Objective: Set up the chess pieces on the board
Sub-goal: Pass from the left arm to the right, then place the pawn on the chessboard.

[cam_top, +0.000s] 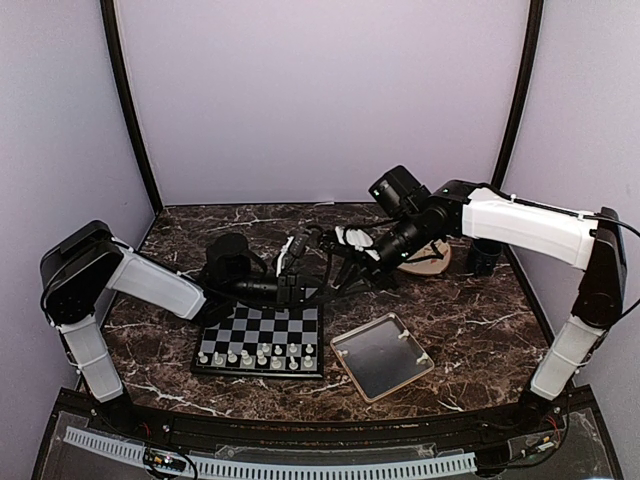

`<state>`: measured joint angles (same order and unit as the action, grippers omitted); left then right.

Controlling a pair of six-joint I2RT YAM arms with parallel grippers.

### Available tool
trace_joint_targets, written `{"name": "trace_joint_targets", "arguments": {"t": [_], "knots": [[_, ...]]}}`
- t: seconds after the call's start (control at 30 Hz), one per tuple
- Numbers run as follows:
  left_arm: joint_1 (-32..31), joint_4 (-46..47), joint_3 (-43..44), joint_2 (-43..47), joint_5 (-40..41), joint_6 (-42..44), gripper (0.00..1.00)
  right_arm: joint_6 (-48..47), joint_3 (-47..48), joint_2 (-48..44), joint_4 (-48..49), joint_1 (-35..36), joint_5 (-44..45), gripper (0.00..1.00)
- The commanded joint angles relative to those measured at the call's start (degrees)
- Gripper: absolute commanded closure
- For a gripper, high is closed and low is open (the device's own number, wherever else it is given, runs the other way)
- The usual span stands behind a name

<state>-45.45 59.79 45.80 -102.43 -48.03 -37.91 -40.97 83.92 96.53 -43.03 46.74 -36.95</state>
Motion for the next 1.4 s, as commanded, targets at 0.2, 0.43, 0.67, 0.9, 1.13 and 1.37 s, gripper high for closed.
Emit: {"name": "trace_joint_targets", "arguments": {"t": [0.2, 0.43, 0.67, 0.9, 1.13, 1.37], "knots": [[0.45, 0.12, -1.66, 2.35, -0.09, 3.86, 0.74, 3.53, 0.31, 1.08, 2.44, 0.28, -0.82, 0.87], [1.92, -8.10, -6.45, 9.49, 3.01, 9.31, 0.64, 5.50, 2.37, 3.75, 3.63, 0.43, 2.25, 0.87], [7.35, -29.66, -12.85, 26.35, 18.31, 18.19, 0.59, 6.53, 7.26, 11.20, 3.19, 3.75, 10.80, 0.87], [9.85, -45.53, -14.04, 40.69, 36.16, 23.57, 0.56, 7.05, 17.20, 23.49, -1.52, 8.25, 17.76, 0.87], [9.86, -48.40, -16.65, 48.16, 42.68, 23.76, 0.51, 9.21, 26.26, 32.91, -5.51, 9.24, 16.78, 0.87], [9.86, -49.59, -16.45, 48.09, 42.02, 23.53, 0.51, 11.16, 29.01, 36.76, -6.84, 9.33, 16.86, 0.73]]}}
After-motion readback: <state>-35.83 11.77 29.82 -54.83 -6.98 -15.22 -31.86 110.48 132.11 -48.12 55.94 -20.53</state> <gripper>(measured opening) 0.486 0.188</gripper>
